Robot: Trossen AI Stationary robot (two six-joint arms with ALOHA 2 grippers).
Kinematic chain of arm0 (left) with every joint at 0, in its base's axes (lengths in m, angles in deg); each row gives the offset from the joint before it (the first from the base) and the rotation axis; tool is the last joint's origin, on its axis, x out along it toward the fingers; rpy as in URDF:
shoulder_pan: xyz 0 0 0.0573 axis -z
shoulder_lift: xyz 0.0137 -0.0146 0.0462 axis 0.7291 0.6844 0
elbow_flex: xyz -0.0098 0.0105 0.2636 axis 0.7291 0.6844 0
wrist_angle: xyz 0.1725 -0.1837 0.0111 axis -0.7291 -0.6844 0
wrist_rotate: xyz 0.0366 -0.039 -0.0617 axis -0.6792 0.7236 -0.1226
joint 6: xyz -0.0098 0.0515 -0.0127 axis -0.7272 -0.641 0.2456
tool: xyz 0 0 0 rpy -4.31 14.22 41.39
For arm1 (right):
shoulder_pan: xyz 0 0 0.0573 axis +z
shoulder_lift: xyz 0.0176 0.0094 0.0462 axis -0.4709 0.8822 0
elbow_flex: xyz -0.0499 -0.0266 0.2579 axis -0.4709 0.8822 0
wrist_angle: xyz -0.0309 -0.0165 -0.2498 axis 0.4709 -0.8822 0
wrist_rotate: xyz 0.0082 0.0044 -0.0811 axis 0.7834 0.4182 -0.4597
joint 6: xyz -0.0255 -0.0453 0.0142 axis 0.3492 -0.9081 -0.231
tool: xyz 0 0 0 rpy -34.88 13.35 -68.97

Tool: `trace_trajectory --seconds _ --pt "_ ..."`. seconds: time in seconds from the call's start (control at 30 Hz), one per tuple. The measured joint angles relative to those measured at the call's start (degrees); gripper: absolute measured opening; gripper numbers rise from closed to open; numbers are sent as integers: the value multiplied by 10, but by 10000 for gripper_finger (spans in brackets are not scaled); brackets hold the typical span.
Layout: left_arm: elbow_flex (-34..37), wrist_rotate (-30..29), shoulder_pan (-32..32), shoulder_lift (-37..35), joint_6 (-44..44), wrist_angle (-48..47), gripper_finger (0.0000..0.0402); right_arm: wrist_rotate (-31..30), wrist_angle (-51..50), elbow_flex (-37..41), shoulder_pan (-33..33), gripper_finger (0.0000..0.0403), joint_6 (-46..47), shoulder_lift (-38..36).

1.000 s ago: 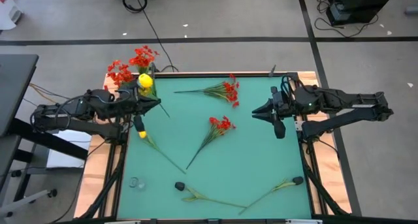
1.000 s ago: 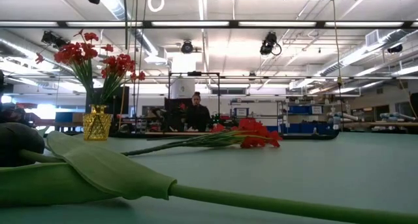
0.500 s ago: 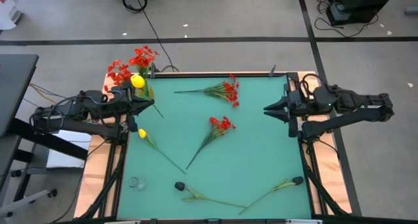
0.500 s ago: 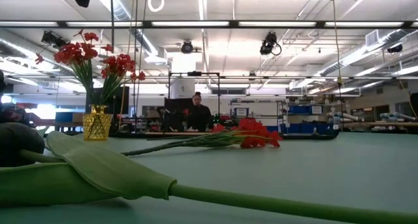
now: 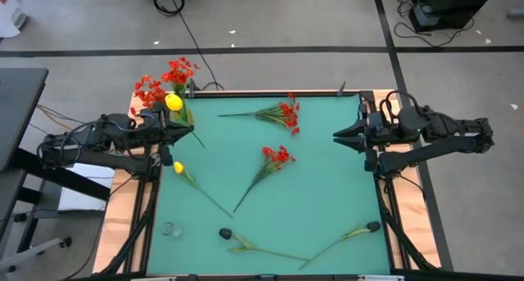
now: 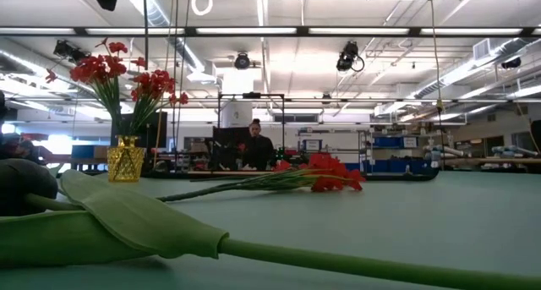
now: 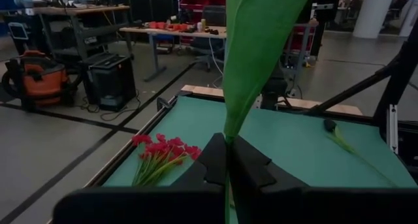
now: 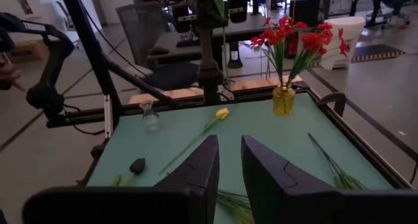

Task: Sort flowers into vase by color
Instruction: Put the yellow flower into the yellow vase

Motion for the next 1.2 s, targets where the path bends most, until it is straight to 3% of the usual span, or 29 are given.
trace_trajectory --seconds 0.3,0.57,0.77,0.9,1.2 --pt "0 -13 0 0 -14 0 11 0 0 0 0 76 0 0" --pt "4 -189 -3 0 -32 1 11 0 0 0 0 77 0 0" --pt "65 -266 -52 0 -28 7 11 0 0 0 0 77 0 0" --pt "119 -262 -117 1 -32 47 11 0 0 0 0 77 0 0" --pt "143 -149 -262 2 -87 97 11 0 0 0 0 77 0 0"
